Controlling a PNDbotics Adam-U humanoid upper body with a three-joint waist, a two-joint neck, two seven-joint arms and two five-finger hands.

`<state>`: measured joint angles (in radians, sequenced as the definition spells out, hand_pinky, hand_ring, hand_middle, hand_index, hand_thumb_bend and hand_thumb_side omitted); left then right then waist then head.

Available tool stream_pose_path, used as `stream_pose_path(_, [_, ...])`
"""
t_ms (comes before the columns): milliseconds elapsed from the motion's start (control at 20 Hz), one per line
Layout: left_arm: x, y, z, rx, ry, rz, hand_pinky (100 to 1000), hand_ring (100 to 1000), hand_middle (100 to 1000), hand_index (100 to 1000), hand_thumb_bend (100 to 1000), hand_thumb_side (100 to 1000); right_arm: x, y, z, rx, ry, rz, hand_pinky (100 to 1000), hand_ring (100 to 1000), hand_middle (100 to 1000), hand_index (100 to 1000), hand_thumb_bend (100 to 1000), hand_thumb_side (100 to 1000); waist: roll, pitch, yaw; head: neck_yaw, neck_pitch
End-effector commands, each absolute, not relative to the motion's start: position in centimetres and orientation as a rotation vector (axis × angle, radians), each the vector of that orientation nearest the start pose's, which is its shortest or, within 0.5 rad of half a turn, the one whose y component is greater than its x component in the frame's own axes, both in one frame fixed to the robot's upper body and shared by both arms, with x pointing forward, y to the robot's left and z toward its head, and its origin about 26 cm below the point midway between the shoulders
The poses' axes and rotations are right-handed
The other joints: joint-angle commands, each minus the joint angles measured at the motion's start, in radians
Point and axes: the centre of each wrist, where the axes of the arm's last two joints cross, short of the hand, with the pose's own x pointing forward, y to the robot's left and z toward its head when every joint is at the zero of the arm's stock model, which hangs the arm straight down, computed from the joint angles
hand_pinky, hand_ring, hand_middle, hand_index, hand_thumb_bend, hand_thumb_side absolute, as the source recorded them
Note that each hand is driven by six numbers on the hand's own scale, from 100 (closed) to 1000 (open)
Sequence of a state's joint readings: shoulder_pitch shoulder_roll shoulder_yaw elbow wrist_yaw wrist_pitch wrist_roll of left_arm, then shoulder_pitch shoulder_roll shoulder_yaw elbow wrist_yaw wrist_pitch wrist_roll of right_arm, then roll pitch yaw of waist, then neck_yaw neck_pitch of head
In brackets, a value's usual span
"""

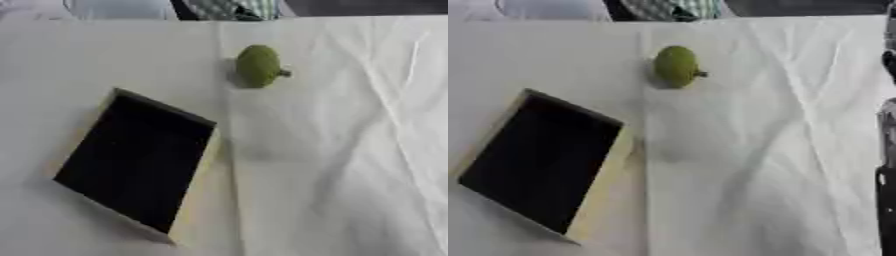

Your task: Pick up objects on the table and place them in the box.

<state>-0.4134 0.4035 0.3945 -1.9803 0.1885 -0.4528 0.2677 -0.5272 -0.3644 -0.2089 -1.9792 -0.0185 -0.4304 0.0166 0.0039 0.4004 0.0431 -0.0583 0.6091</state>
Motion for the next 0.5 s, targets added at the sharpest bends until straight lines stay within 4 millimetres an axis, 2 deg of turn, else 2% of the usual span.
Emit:
stream_pose_path(50, [28.4, 35.7, 28.0, -0.457, 3.238, -0.245, 666, 654, 564, 727, 333, 271, 30.4, -29.6, 29.2, 0.335, 3.236, -0.416, 865, 877, 630, 754, 100, 449, 0.0, -0.017, 0.001, 0.013, -0.004])
stream_pose_path(400, [28.3, 36.0, 28.1, -0.479, 3.222, -0.259, 665, 653, 564, 726, 331, 274, 30.3, -29.9, 30.0, 0.397, 3.225, -0.391, 876, 899, 649, 765, 100, 439, -0.004, 0.001, 0.005, 0.064, 0.007])
stream_pose_path(500, [28.2, 36.1, 28.1, -0.487, 3.217, -0.265, 665, 653, 564, 726, 333, 273, 30.2, -30.3, 30.4, 0.444, 3.216, -0.397, 876, 899, 660, 770, 100, 399, -0.007, 0.003, 0.004, 0.072, 0.01])
